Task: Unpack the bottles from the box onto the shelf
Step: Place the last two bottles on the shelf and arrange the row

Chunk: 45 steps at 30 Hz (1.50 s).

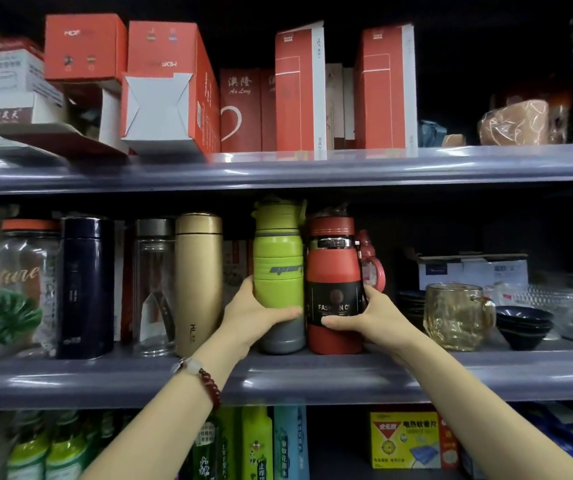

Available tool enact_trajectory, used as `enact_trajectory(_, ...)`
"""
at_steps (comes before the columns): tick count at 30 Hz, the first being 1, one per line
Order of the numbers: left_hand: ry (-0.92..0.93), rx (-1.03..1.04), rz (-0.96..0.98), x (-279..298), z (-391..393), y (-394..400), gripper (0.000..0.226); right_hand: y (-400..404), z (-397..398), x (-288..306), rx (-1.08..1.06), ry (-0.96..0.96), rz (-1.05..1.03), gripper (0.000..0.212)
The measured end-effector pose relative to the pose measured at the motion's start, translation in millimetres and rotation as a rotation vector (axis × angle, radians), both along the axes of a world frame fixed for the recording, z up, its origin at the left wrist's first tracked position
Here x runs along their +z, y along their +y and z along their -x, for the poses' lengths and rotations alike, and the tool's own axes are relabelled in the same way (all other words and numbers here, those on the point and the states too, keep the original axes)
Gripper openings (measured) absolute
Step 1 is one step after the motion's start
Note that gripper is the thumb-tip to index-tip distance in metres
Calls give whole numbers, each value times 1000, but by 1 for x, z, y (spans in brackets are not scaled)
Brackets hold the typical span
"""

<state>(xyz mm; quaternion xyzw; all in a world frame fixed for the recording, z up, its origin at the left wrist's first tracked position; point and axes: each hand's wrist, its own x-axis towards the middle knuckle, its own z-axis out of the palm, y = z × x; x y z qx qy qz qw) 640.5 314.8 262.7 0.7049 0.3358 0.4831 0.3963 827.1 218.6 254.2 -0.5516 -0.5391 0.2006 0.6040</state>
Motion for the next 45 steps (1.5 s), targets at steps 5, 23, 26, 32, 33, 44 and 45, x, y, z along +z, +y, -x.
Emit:
enact_trajectory(5,-24,-259,137,4,16,4,97,-8,-4,3,117,89,6,59)
enact_trajectory(23,39,-62,-15,-3,22,-8,82,1,2,3,20,-62,64,87)
enact_trajectory(26,26,-61,-31,-4,25,-5,82,1,6,4,33,-66,58,81)
enact_trajectory(32,24,-154,-19,-3,26,-7,85,4,11,2,7,-69,40,83)
enact_trajectory(33,9,-156,-12,-4,26,-6,84,4,11,2,-3,-74,38,83)
enact_trajectory(44,-69,-196,86,-4,32,-7,66,-3,18,1,10,-72,47,71)
enact_trajectory(45,-71,-182,78,-4,33,-7,66,-2,20,2,21,-67,57,68)
